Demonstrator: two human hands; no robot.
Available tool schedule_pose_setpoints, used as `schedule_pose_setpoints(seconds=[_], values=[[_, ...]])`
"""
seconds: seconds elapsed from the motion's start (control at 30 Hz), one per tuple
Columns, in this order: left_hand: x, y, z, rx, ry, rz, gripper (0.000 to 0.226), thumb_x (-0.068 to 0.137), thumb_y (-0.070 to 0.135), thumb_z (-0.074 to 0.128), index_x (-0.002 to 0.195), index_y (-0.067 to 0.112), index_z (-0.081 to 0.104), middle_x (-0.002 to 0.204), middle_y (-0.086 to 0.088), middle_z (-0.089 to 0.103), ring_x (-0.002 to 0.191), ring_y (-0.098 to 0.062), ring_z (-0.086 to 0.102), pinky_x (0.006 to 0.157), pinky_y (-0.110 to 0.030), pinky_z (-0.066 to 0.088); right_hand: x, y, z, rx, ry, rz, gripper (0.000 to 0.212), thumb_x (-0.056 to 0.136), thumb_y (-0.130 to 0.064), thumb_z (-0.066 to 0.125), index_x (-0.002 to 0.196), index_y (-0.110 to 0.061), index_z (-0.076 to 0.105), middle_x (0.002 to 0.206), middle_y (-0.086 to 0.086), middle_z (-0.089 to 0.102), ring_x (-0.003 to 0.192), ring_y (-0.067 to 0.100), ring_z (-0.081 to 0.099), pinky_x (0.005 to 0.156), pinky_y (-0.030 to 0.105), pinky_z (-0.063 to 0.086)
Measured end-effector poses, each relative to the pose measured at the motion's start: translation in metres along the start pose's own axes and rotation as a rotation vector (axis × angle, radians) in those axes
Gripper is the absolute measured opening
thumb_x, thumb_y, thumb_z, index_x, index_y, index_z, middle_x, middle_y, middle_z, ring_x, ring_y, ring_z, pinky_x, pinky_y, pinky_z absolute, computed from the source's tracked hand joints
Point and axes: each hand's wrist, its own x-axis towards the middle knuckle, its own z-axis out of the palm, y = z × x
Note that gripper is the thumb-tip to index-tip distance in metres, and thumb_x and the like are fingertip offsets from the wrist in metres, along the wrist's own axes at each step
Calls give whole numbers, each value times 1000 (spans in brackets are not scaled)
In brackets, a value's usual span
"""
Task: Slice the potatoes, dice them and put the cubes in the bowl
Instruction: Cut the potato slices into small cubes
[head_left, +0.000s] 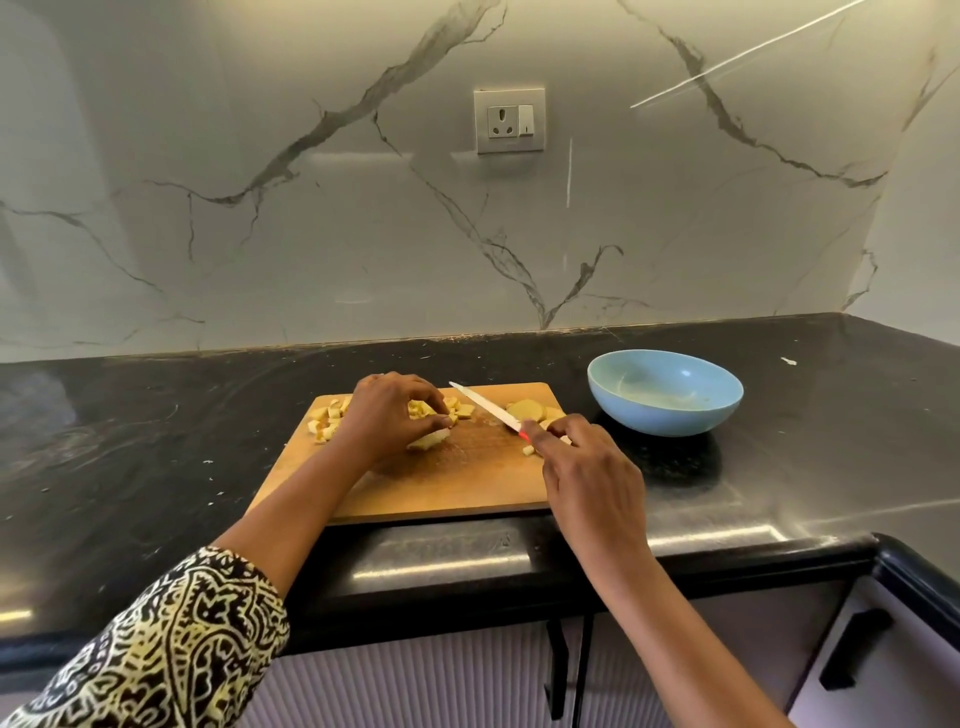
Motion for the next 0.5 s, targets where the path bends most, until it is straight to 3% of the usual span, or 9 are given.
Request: schedule_pose_setpoints(seconds=[0.13,0.23,0.3,0.37,0.43,0.5], values=[[-3,-1,-3,-58,135,18,16,80,36,73,93,27,74,104,7,71,95,-13,60,90,-47,48,-2,0,1,6,30,-24,47,67,-3,83,110,-20,73,91,2,62,67,14,57,45,21,47],[-4,1,-3,-46,217,63,16,81,34,72,94,24,74,98,5,72,87,-12,61,80,-45,52,-1,2,0,90,8,59,45,75,-5,78,116,-21,69,91,-1,58,68,11,55,52,15,42],[-5,7,-2,-67,209,115,19,82,36,70,97,25,73,96,6,71,85,-11,61,78,-44,52,4,10,-2,295,-17,314,40,84,-8,71,121,-22,66,92,-6,56,70,6,53,60,10,38],[-7,21,2,-76,125,202,23,83,41,67,101,27,72,99,7,71,89,-9,60,81,-42,52,10,21,-4,749,-66,737,36,88,-9,66,122,-21,65,92,-5,61,69,3,55,59,10,39],[-8,43,8,-32,2,260,29,84,48,63,106,31,69,105,10,68,96,-7,58,87,-36,50,15,32,-9,1182,13,1077,32,87,-4,66,117,-16,67,78,0,62,55,6,52,46,15,38],[-3,65,17,50,-101,253,35,85,53,59,112,32,66,110,11,64,98,-6,55,88,-30,47,18,38,-14,1354,38,1203,28,84,0,67,108,-13,69,67,3,57,46,7,48,38,18,34]])
